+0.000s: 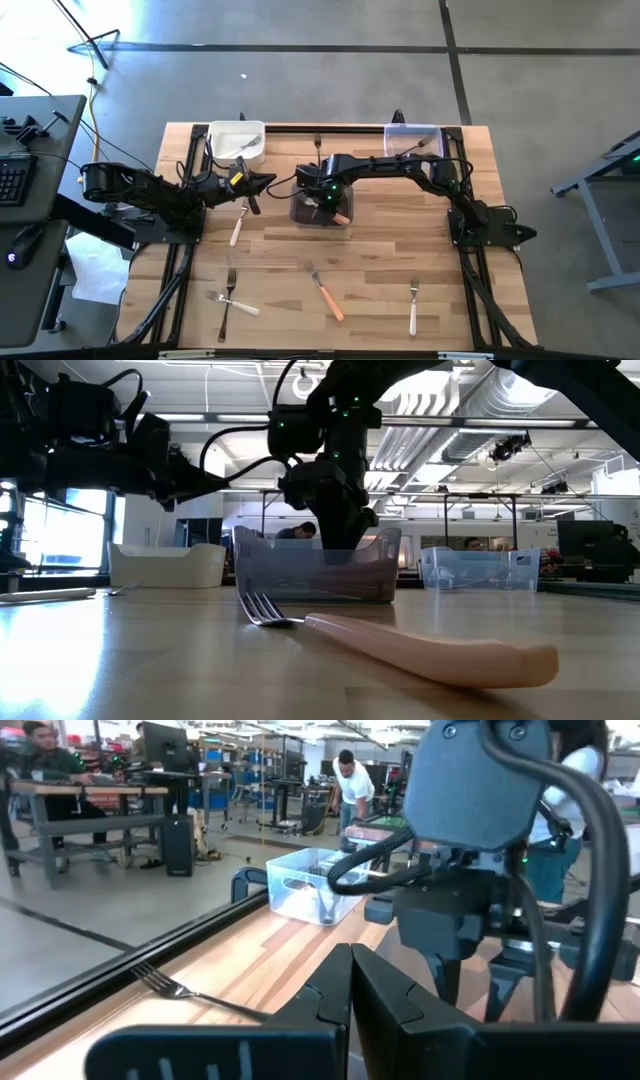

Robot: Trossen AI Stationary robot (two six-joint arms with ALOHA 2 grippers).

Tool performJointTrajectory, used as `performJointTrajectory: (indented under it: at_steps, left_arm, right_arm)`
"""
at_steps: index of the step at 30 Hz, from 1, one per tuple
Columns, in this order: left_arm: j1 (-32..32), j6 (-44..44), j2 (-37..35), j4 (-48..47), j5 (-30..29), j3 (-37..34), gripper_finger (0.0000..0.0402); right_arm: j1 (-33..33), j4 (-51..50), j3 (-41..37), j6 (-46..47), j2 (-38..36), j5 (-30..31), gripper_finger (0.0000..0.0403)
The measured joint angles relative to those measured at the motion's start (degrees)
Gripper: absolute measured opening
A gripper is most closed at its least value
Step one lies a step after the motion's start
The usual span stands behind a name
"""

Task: Sort silverware by color (type)
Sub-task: Put the right orange fork into the black bin, then put the top white fork into the white bin

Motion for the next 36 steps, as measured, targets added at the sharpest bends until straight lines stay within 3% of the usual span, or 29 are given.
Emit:
performJointTrajectory:
  at_steps: [3,6,9,13,15,19,25,32,36]
  left_arm:
    - [1.0,-1.8,0.0,-0.3,0.0,0.0,0.0001]
    - [2.0,-3.3,0.0,-0.4,0.1,0.0,0.0001]
    - [3.3,-3.8,0.0,-0.5,0.2,0.0,0.0000]
    - [5.4,-5.4,0.0,-0.7,1.0,0.0,0.0000]
    - [6.3,-5.8,0.0,-0.8,2.3,0.0,0.0000]
    - [7.6,-5.1,0.0,-2.2,3.7,0.3,0.0000]
    - [7.7,-1.0,0.0,-16.4,2.7,6.3,0.0000]
    - [7.4,0.3,0.0,-44.3,6.9,17.9,0.0000]
    - [5.5,0.3,-0.3,-61.6,4.6,24.8,0.0000]
  right_arm:
    - [0.0,-1.5,2.5,-3.6,0.0,0.1,0.0170]
    - [-0.1,-3.0,5.2,-9.5,-0.8,2.9,0.0164]
    - [-1.1,-2.1,6.1,-17.0,-3.1,3.8,0.0119]
    - [-5.2,4.0,3.8,-24.0,-6.6,4.2,0.0024]
    - [-7.6,9.3,0.7,-26.9,-8.0,4.0,0.0011]
    - [-10.9,23.2,-9.3,-30.6,-11.1,3.4,0.0016]
    - [-14.7,49.2,-30.2,-29.2,-21.6,-0.1,0.0004]
    - [-17.1,81.0,-55.9,-28.1,-33.0,-0.5,0.0000]
    - [-18.9,95.5,-68.1,-26.8,-38.0,-0.4,0.0000]
